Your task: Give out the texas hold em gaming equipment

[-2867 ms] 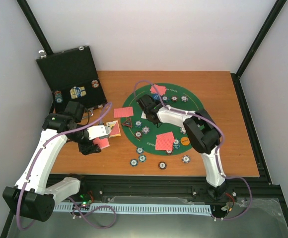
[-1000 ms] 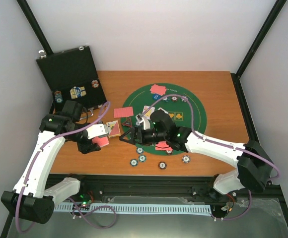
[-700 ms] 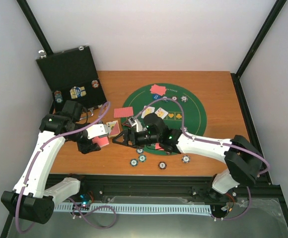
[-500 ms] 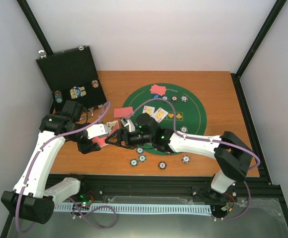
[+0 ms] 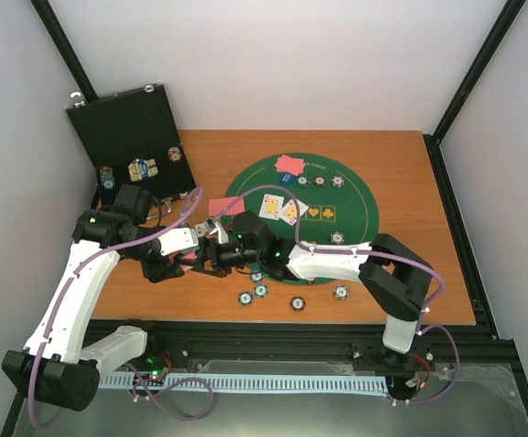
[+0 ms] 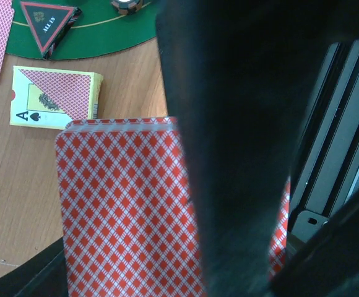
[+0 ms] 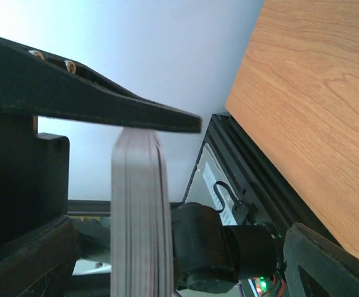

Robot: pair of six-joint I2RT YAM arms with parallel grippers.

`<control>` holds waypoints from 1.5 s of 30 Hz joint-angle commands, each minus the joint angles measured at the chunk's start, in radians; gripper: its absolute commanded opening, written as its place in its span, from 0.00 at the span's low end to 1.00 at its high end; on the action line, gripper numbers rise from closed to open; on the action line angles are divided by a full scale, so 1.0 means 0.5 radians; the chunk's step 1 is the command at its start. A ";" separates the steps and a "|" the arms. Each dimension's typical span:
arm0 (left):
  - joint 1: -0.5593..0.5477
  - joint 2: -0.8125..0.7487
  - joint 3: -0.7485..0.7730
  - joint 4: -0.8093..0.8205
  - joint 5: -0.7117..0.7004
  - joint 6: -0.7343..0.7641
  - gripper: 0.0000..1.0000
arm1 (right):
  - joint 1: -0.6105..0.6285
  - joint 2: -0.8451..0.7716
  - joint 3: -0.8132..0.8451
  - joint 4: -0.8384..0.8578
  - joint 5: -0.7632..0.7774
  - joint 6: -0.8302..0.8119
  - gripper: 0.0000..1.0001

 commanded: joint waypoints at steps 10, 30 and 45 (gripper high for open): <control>-0.008 -0.045 0.029 -0.027 0.041 0.010 0.27 | 0.028 0.294 0.262 0.276 -0.085 0.185 0.86; -0.007 -0.036 0.054 -0.034 0.043 0.019 0.27 | -0.108 0.165 -0.010 0.169 -0.129 0.079 0.61; -0.009 -0.031 0.041 -0.025 0.035 0.015 0.27 | -0.186 -0.032 -0.131 -0.007 -0.124 -0.034 0.44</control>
